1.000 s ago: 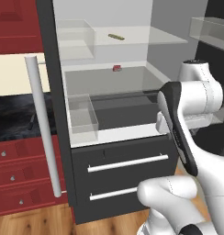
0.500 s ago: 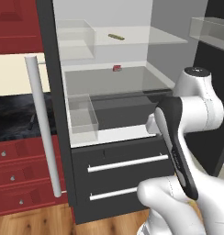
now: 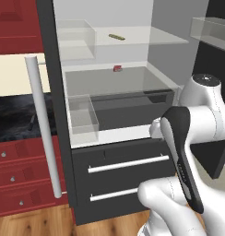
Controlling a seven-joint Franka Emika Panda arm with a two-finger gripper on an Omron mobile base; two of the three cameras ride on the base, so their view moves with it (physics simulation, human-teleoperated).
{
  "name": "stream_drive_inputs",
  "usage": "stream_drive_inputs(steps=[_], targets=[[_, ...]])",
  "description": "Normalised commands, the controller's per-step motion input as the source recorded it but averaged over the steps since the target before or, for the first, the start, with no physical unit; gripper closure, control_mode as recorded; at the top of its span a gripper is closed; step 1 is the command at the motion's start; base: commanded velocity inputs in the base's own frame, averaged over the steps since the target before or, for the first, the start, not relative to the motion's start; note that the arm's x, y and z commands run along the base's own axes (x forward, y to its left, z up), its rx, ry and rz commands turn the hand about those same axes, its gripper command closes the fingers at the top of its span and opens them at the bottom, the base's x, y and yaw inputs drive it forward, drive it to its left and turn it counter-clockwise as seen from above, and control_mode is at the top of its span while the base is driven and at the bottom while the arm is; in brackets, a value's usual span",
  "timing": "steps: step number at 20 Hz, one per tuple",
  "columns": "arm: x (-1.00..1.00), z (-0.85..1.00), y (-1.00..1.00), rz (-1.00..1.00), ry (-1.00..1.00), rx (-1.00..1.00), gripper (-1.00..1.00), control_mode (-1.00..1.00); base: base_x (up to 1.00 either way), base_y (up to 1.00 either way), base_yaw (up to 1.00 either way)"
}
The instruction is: Retrieve the butter from the fridge and place it on a plate on the dining table. Then retrieve the butter knife by the fridge and place it near the plate.
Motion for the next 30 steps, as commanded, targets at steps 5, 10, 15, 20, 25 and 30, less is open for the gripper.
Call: stream_drive_inputs(steps=[5,10,15,20,25,30], targets=[[-0.18,0.00,0.00,0.00,0.00,0.00,-1.00,-1.00,0.00,0.00,0.00],[-0.04,0.00,0.00,0.00,0.01,0.00,-1.00,-1.00,0.00,0.00,0.00],[0.00,0.00,0.00,0.00,0.00,0.00,-1.00,-1.00,0.00,0.00,0.00],[0.00,0.00,0.00,0.00,0.00,0.00,-1.00,-1.00,0.00,0.00,0.00],[0.00,0.00,0.00,0.00,0.00,0.00,-1.00,1.00,0.00,0.00,0.00],[0.00,0.00,0.00,0.00,0.00,0.00,-1.00,1.00,0.00,0.00,0.00]])
